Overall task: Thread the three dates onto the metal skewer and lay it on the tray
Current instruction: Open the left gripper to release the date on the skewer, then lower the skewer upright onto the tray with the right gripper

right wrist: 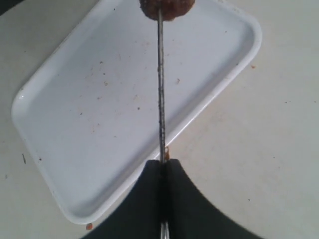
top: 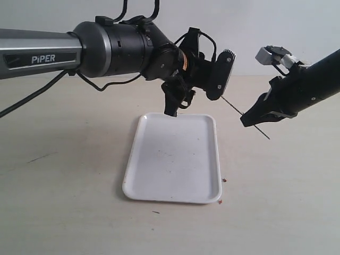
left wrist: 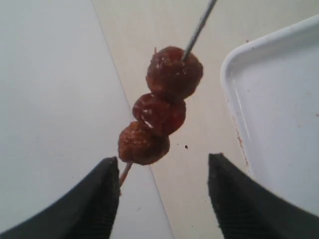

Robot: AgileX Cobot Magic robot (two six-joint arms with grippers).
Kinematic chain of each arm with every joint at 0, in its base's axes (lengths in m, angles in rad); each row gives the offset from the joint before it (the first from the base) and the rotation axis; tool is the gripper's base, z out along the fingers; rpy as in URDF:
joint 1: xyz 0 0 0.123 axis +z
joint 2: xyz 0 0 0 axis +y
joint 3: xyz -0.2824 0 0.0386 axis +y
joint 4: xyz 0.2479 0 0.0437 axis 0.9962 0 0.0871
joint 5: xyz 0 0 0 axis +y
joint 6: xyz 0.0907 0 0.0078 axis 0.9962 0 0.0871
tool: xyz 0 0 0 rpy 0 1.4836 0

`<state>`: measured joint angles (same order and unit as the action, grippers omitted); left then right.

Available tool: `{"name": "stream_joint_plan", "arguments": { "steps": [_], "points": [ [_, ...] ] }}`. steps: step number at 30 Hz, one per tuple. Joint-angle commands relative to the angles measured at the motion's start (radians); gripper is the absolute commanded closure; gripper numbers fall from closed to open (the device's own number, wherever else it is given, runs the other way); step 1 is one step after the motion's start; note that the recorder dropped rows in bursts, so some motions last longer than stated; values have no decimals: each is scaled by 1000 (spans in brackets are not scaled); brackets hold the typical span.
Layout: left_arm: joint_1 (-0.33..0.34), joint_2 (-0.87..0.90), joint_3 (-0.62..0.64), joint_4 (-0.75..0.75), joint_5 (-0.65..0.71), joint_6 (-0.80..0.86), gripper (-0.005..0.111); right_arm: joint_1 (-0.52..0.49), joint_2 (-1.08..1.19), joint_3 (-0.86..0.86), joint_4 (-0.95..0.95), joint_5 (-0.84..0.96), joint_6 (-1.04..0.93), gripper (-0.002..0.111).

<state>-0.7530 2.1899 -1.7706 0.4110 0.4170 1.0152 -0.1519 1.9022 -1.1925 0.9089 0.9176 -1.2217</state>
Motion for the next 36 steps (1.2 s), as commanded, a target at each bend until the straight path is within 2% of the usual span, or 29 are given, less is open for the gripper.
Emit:
{"name": "stream_joint_plan", "arguments": {
  "steps": [1,6,8,11,14,16,18,21,25,34,36],
  "points": [
    [-2,-16,-1,10,-6,-64,44,-4,-5,-2,20,-12,0,108],
    [16,-67,-1,57,0,-305,49,-4,-5,-2,35,-17,0,108],
    [35,-98,-1,57,24,-449,57,-4,-5,-2,70,-17,0,108],
    [58,-142,-1,57,139,-668,75,-4,-5,-2,144,7,0,108],
    [71,-175,-1,55,291,-798,105,1,-5,-2,219,6,0,108],
    [74,-197,-1,55,402,-845,107,1,-5,0,233,21,0,108],
    [76,-219,-1,62,447,-925,107,1,-3,1,245,42,4,108],
    [83,-275,24,66,407,-1085,107,23,-3,14,311,102,43,108],
    [83,-382,109,64,303,-1233,107,103,-3,80,481,144,-3,108],
    [114,-680,469,68,47,-1394,107,326,-3,280,828,-208,64,108],
    [121,-732,532,70,3,-1416,107,379,-3,310,835,-316,74,108]
  ]
}}
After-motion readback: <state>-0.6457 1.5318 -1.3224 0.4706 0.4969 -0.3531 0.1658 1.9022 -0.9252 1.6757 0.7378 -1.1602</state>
